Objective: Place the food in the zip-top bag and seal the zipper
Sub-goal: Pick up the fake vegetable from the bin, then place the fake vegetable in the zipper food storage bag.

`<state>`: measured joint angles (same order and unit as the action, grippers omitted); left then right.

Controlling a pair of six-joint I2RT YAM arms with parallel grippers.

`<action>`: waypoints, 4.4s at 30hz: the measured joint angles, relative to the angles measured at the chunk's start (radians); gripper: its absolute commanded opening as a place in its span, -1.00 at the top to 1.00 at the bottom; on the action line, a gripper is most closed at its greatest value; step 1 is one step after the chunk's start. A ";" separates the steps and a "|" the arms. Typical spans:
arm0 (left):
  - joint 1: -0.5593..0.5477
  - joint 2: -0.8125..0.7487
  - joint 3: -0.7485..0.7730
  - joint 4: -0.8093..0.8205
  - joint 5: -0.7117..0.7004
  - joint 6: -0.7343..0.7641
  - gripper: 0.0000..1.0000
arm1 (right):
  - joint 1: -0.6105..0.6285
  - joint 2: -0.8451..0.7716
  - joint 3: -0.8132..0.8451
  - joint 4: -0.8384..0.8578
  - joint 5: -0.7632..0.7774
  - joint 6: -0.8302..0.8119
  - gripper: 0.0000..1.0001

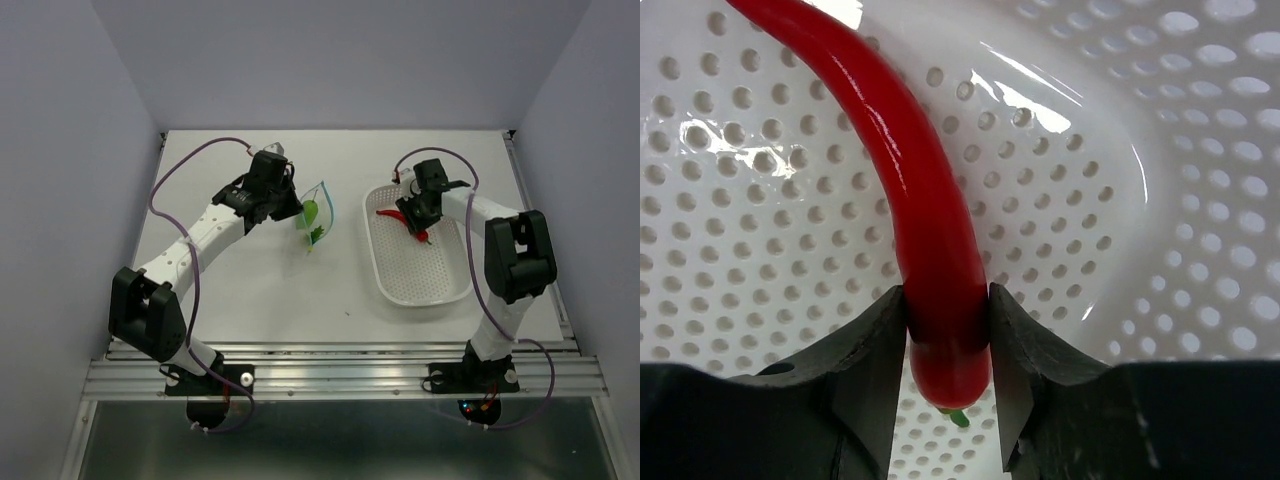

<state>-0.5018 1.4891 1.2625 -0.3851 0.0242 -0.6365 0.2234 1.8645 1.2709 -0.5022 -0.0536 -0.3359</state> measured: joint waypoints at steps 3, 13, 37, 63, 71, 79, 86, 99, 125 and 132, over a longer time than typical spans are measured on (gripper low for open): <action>0.000 -0.001 0.000 0.000 0.000 0.000 1.00 | 0.000 -0.017 -0.014 0.004 0.000 0.018 0.43; 0.000 -0.011 0.000 0.000 -0.002 -0.016 1.00 | 0.000 -0.338 -0.064 -0.002 -0.008 0.159 0.45; 0.000 -0.037 -0.011 0.037 -0.015 -0.138 1.00 | 0.465 -0.300 -0.142 0.800 0.069 0.801 0.46; 0.000 -0.047 -0.024 0.052 -0.083 -0.211 1.00 | 0.665 -0.150 -0.102 0.774 0.579 1.019 0.19; 0.000 -0.053 -0.047 0.055 -0.090 -0.222 1.00 | 0.669 -0.143 -0.093 0.693 0.557 1.065 0.07; 0.000 -0.064 -0.080 0.080 -0.104 -0.243 1.00 | 0.682 -0.154 -0.086 0.621 0.497 1.094 0.05; 0.000 -0.084 -0.101 0.107 -0.112 -0.255 1.00 | 0.689 -0.190 -0.086 0.598 0.472 1.101 0.04; 0.005 -0.116 -0.127 0.159 -0.088 -0.243 1.00 | 0.689 -0.193 0.004 0.484 0.521 1.050 -0.51; 0.005 -0.118 -0.142 0.171 -0.044 -0.231 1.00 | 0.503 -0.150 0.245 0.397 0.484 0.834 -0.53; 0.005 -0.118 -0.142 0.171 -0.036 -0.229 1.00 | 0.505 -0.073 0.292 0.396 0.401 0.758 -0.37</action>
<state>-0.4973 1.3712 1.1210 -0.2142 -0.0120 -0.8654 0.7284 1.7916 1.5627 -0.1059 0.3473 0.4217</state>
